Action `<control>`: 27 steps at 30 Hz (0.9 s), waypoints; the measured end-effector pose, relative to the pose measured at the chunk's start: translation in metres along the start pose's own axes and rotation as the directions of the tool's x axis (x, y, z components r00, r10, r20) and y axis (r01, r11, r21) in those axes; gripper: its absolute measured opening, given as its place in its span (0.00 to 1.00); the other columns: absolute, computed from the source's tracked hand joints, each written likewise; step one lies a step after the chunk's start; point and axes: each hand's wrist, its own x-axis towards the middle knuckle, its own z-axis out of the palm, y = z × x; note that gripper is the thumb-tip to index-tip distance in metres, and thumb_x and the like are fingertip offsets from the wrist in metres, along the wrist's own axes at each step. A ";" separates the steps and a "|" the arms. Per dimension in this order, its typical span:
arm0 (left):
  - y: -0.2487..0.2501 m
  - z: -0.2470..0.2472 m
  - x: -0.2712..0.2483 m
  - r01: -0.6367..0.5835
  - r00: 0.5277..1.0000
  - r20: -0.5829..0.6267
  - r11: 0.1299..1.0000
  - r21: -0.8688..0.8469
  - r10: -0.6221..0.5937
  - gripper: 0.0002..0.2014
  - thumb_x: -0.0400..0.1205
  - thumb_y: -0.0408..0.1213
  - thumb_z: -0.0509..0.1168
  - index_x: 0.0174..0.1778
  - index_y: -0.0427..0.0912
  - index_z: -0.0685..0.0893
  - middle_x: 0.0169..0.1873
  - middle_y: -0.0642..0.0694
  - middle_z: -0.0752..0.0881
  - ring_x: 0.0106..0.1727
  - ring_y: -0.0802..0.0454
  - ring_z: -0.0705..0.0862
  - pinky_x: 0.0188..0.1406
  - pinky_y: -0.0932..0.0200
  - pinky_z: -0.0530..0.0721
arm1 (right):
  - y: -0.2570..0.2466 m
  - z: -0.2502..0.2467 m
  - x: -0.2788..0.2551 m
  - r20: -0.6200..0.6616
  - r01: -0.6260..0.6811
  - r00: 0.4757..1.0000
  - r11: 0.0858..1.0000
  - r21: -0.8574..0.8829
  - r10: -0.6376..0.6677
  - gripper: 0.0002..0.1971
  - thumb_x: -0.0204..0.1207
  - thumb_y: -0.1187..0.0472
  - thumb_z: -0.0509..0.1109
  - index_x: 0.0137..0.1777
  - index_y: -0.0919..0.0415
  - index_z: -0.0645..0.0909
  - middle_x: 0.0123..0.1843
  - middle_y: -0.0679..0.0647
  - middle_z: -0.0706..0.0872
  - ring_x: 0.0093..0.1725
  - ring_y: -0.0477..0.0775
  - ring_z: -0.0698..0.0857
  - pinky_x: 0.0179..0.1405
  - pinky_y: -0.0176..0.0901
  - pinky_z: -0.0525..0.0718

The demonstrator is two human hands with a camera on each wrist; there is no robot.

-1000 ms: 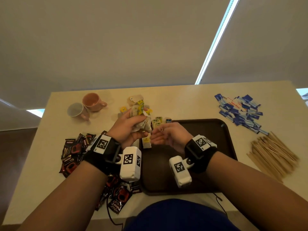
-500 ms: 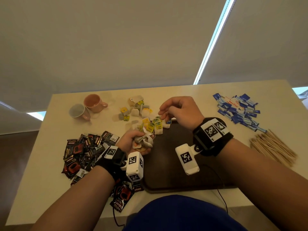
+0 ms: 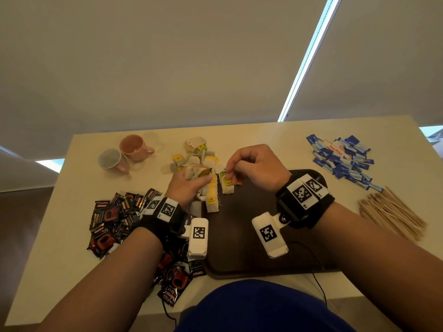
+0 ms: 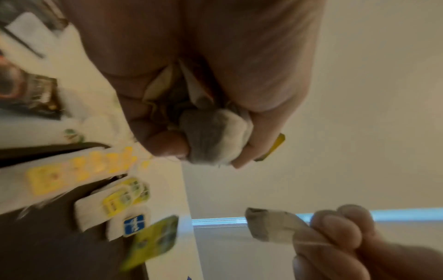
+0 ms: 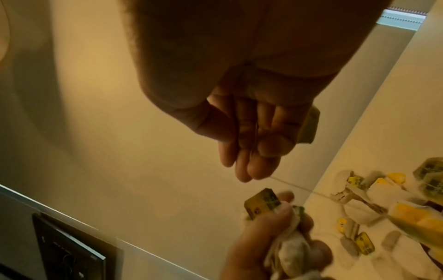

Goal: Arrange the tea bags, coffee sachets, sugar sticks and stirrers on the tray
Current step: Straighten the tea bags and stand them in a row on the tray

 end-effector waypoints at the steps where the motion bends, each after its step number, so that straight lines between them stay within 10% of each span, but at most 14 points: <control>1: 0.006 -0.001 0.001 -0.086 0.996 0.003 0.994 0.073 0.086 0.10 0.78 0.26 0.74 0.50 0.45 0.89 0.44 0.50 0.91 0.45 0.55 0.89 0.40 0.65 0.84 | -0.001 0.000 0.000 0.033 0.001 0.999 1.000 0.005 -0.001 0.13 0.78 0.79 0.61 0.42 0.72 0.86 0.34 0.59 0.89 0.30 0.53 0.86 0.32 0.46 0.84; 5: 0.025 -0.009 0.000 -0.302 0.945 0.194 0.928 0.216 0.262 0.17 0.77 0.18 0.68 0.49 0.46 0.90 0.48 0.55 0.92 0.54 0.61 0.88 0.50 0.71 0.82 | -0.004 0.004 -0.002 0.130 0.010 0.991 0.999 0.042 -0.016 0.12 0.76 0.80 0.60 0.40 0.74 0.85 0.34 0.65 0.88 0.28 0.53 0.85 0.29 0.41 0.81; 9: 0.027 -0.011 -0.001 -0.266 0.935 0.262 0.961 0.076 0.239 0.10 0.69 0.38 0.80 0.41 0.57 0.90 0.43 0.54 0.91 0.48 0.57 0.88 0.49 0.61 0.84 | -0.004 0.005 -0.001 0.165 0.017 0.986 0.996 0.086 -0.031 0.12 0.75 0.81 0.60 0.40 0.74 0.85 0.34 0.65 0.88 0.29 0.57 0.85 0.29 0.39 0.82; 14: 0.032 -0.006 -0.001 -0.456 0.866 0.357 0.847 0.272 0.351 0.23 0.67 0.43 0.83 0.58 0.56 0.89 0.57 0.53 0.91 0.64 0.58 0.86 0.66 0.57 0.81 | -0.006 0.008 0.000 0.255 0.014 0.966 0.992 0.127 -0.046 0.10 0.68 0.71 0.62 0.38 0.74 0.85 0.34 0.67 0.88 0.28 0.56 0.85 0.27 0.43 0.81; 19: 0.038 0.004 -0.010 -0.468 0.845 0.376 0.866 0.178 0.380 0.08 0.70 0.44 0.77 0.36 0.44 0.88 0.28 0.49 0.86 0.32 0.58 0.82 0.34 0.63 0.79 | -0.009 0.006 0.003 0.273 -0.014 0.961 0.970 0.243 -0.054 0.07 0.65 0.71 0.63 0.35 0.70 0.84 0.31 0.64 0.87 0.25 0.55 0.84 0.23 0.39 0.79; 23: 0.036 0.003 -0.009 -0.477 0.859 0.307 0.859 0.186 0.411 0.09 0.74 0.30 0.78 0.32 0.44 0.86 0.26 0.56 0.85 0.29 0.62 0.80 0.31 0.66 0.77 | -0.006 0.002 0.004 0.289 -0.012 0.953 0.945 0.327 -0.088 0.06 0.65 0.71 0.65 0.35 0.69 0.84 0.33 0.66 0.88 0.26 0.56 0.86 0.23 0.39 0.80; 27: 0.042 0.002 -0.012 -0.424 0.901 0.184 0.887 0.181 0.393 0.09 0.73 0.38 0.81 0.34 0.47 0.86 0.24 0.57 0.84 0.25 0.62 0.79 0.28 0.69 0.75 | -0.002 -0.002 -0.001 0.081 0.117 0.984 0.914 0.390 -0.160 0.06 0.73 0.73 0.65 0.43 0.70 0.84 0.35 0.64 0.89 0.18 0.52 0.81 0.16 0.37 0.74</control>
